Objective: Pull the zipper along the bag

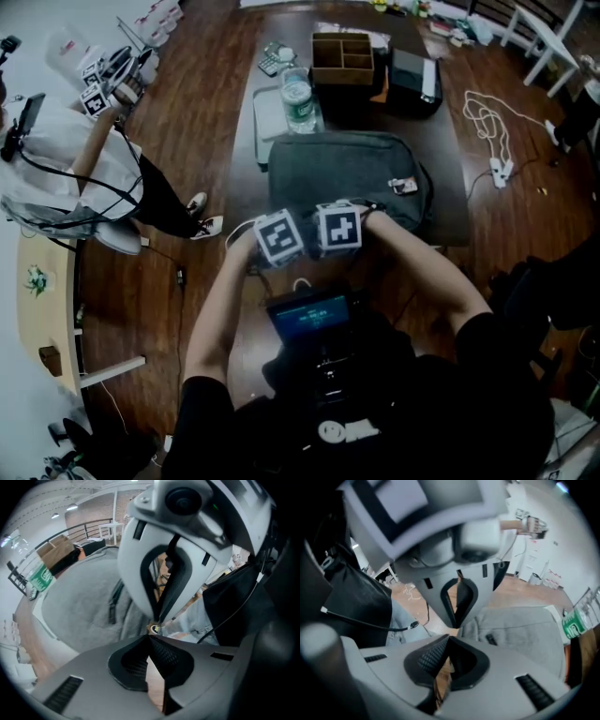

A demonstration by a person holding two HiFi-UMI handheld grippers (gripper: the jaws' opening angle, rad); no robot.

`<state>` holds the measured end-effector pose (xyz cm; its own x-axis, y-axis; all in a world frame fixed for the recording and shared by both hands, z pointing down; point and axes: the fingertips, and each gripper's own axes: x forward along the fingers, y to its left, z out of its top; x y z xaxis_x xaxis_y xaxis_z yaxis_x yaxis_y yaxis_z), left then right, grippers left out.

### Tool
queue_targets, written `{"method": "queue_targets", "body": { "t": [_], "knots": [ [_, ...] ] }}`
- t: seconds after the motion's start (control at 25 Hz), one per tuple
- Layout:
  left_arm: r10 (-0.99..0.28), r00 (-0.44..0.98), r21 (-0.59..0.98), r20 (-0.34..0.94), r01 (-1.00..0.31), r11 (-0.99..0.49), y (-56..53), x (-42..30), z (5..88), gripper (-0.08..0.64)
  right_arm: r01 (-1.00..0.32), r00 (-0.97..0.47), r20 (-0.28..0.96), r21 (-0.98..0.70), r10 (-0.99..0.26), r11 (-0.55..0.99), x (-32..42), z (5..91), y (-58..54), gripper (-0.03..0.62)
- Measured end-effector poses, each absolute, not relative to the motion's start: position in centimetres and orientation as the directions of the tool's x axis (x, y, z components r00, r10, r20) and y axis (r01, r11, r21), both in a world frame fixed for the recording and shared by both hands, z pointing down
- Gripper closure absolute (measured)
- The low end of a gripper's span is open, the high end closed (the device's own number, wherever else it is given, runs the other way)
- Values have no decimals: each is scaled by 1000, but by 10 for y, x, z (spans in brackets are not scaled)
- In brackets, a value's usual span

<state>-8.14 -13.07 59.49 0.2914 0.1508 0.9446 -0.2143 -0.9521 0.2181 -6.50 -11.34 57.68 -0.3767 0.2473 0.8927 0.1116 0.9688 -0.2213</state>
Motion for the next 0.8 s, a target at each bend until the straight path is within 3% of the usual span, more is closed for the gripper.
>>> {"method": "queue_targets", "body": {
  "t": [0.12,0.24,0.44,0.48,0.8],
  "knots": [
    [95,317,165,944,-203,-965,-164,-90,598,560,75,-439,885,-137,156,988,-77,570,-153,562],
    [137,305,208,943,-217,-954,-173,-102,604,537,56,-441,892,-85,102,995,-84,569,-176,509],
    [178,443,252,879,-113,-961,-189,-88,604,535,71,-335,942,-7,31,997,-84,586,-196,458],
    [188,455,258,871,-97,-961,-189,-88,602,535,68,-314,949,-4,25,998,-82,589,-199,405],
    [255,354,296,900,-68,-953,-182,-105,619,535,150,-219,976,50,-16,987,-85,605,-199,409]
  ]
}}
